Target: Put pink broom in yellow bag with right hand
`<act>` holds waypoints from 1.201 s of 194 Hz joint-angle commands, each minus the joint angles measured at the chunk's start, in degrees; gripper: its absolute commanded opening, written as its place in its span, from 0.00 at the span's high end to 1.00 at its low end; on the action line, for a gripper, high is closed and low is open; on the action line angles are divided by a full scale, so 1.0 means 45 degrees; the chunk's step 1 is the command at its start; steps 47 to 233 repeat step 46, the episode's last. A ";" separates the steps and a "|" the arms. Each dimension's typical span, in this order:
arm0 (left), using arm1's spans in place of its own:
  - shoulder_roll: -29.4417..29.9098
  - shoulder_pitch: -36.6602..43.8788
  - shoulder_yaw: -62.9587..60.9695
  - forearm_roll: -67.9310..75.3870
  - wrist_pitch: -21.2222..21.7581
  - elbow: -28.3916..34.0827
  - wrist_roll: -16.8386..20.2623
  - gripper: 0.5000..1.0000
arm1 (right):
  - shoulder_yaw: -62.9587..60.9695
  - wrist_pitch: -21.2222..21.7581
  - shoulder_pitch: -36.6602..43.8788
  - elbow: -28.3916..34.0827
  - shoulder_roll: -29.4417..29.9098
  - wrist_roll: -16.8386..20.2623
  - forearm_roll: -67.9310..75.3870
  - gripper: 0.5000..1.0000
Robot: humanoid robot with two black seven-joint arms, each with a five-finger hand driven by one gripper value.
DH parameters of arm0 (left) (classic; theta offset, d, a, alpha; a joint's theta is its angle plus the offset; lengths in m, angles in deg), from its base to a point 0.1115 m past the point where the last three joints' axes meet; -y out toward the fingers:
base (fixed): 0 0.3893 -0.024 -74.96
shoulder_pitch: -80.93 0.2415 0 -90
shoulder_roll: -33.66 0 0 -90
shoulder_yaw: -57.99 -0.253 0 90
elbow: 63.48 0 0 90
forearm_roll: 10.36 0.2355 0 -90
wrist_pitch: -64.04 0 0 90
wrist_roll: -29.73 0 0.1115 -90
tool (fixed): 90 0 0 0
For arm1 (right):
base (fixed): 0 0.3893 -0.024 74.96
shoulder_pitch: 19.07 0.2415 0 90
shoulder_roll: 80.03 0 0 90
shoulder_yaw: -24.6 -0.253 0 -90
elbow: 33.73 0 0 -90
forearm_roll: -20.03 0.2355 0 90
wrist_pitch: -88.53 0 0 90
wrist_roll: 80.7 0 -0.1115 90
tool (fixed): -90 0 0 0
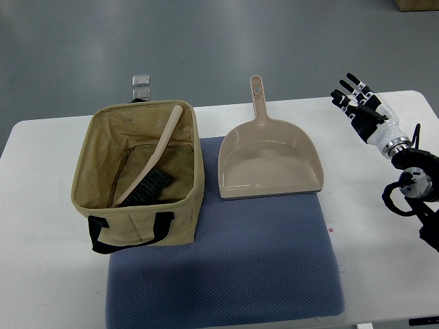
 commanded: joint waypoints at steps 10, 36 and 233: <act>0.0000 0.0007 0.0000 0.0000 0.0000 -0.0018 -0.0003 0.00 | -0.0536 0.0015 -0.0033 0.0001 0.0295 0.0388 0.0004 0.14; 0.0000 0.0008 0.0000 0.0000 0.0000 0.0001 -0.0003 0.00 | -0.0556 -0.0025 -0.0052 0.0001 0.0314 0.0388 0.0004 0.14; 0.0000 -0.0012 0.0000 0.0000 0.0000 0.0001 -0.0003 0.00 | -0.0634 0.0053 -0.0052 0.0001 0.0314 0.0388 0.0004 0.14</act>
